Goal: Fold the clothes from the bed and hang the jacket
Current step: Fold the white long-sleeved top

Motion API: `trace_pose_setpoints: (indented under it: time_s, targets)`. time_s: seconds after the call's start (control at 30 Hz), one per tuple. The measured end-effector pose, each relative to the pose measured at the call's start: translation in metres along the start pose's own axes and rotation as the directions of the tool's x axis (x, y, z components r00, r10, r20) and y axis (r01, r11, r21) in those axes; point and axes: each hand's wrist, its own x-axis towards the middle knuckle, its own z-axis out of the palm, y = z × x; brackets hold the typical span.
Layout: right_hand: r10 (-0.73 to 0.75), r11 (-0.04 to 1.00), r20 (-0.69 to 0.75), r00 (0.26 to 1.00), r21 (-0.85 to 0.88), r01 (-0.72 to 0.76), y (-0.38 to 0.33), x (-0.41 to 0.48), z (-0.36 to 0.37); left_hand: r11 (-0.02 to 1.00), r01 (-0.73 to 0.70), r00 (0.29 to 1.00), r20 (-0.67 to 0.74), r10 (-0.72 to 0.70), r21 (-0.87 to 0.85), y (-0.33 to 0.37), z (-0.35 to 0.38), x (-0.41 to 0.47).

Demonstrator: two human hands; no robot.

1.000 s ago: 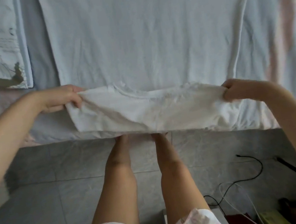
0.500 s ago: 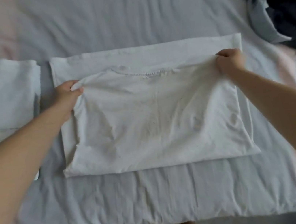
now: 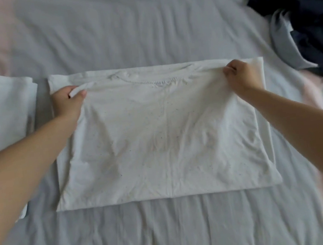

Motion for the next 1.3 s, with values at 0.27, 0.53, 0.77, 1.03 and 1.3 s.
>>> trace_pose_setpoints:
  time_s: [0.27, 0.53, 0.77, 1.03, 1.3]
  targets:
    - [0.034, 0.994, 0.136, 0.99, -0.106, -0.02, -0.048, 0.011, 0.016, 0.998, 0.034, 0.999, -0.018, -0.033, 0.047, 0.012, 0.012, 0.01]
    - [0.116, 0.987, 0.006, 0.993, -0.109, -0.115, -0.06, 0.017, 0.028, 0.995, -0.09, 0.989, -0.109, 0.095, 0.048, 0.007, 0.011, 0.018]
    - [-0.635, 0.652, 0.229, 0.738, -0.355, 0.67, -0.069, -0.034, 0.056, 0.389, -0.731, 0.659, 0.431, 0.616, 0.561, 0.018, 0.022, -0.023]
    - [-0.088, 0.83, 0.215, 0.973, -0.523, 0.191, -0.041, -0.043, 0.067, 0.527, -0.428, 0.888, 0.449, 0.096, 0.734, 0.04, 0.045, -0.006]
    - [-0.282, 0.839, 0.289, 0.915, -0.389, 0.381, 0.056, -0.203, 0.068, 0.399, -0.639, 0.769, 0.544, 0.336, 0.657, -0.082, 0.008, -0.169]
